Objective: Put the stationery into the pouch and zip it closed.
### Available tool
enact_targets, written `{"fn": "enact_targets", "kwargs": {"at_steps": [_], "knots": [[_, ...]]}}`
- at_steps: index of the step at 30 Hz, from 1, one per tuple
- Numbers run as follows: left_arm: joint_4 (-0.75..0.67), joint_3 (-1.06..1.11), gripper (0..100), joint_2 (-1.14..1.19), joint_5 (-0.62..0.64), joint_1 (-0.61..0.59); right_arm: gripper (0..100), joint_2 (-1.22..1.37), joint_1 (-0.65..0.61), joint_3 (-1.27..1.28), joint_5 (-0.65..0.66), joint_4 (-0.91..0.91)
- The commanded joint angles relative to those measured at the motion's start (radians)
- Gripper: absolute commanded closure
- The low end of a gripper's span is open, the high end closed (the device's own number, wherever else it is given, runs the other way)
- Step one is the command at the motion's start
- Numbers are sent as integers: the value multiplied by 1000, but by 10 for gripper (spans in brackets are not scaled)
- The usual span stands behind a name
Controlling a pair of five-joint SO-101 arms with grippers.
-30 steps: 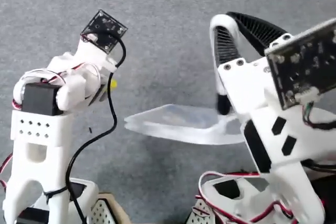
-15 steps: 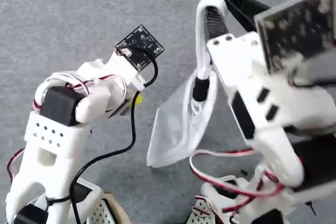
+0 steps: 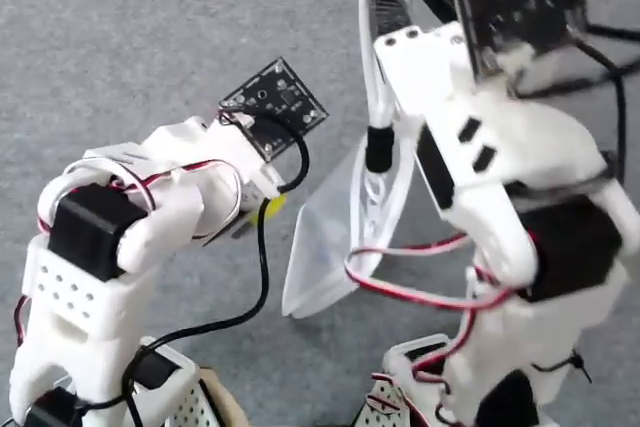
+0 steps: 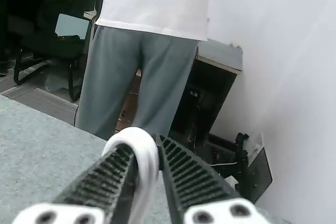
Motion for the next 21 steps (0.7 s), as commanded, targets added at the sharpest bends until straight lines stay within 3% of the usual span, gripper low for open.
{"fn": "enact_targets", "kwargs": {"at_steps": [1, 5, 11, 21], "knots": [[-38, -44, 750, -11, 72, 18, 985, 59, -3, -27, -14, -31], [-34, -41, 639, -11, 149, 19, 985, 139, -3, -143, -15, -23], [-3, -42, 629, -11, 203, 22, 985, 252, 0, -298, -15, 20], [12, -44, 625, -12, 302, 282, 985, 341, 35, -455, -11, 143]]}}
